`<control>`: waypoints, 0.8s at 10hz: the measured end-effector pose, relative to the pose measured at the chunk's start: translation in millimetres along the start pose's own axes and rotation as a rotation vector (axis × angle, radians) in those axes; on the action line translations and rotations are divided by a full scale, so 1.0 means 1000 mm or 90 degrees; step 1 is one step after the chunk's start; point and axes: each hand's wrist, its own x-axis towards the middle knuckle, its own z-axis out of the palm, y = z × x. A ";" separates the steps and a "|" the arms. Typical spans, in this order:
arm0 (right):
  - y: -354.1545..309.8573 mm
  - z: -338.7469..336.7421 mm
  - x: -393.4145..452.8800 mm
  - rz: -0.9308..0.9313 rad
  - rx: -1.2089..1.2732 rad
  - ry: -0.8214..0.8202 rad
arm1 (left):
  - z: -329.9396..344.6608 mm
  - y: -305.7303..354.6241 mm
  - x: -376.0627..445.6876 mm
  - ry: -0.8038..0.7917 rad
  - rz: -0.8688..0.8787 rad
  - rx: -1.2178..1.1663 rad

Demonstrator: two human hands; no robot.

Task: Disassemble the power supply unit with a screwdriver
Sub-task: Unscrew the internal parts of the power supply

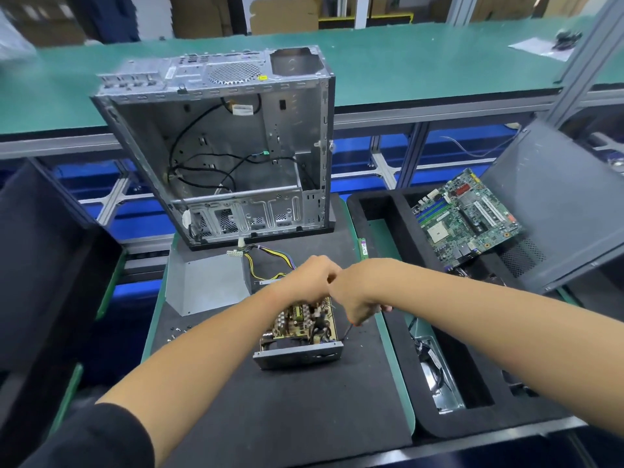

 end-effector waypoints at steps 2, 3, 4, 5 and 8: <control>0.013 -0.032 -0.011 0.041 0.046 0.031 | -0.037 -0.030 -0.016 0.138 -0.029 -0.166; 0.020 -0.060 -0.019 0.079 -0.034 0.150 | -0.052 -0.057 -0.033 0.215 -0.095 -0.154; 0.013 -0.078 -0.019 0.117 -0.083 0.287 | -0.061 -0.084 -0.055 0.303 -0.166 -0.163; -0.004 -0.087 -0.011 0.072 -0.005 0.335 | -0.064 -0.107 -0.081 0.356 -0.224 -0.176; -0.079 -0.101 0.033 -0.161 0.180 0.284 | -0.076 -0.162 -0.163 0.340 -0.325 -0.107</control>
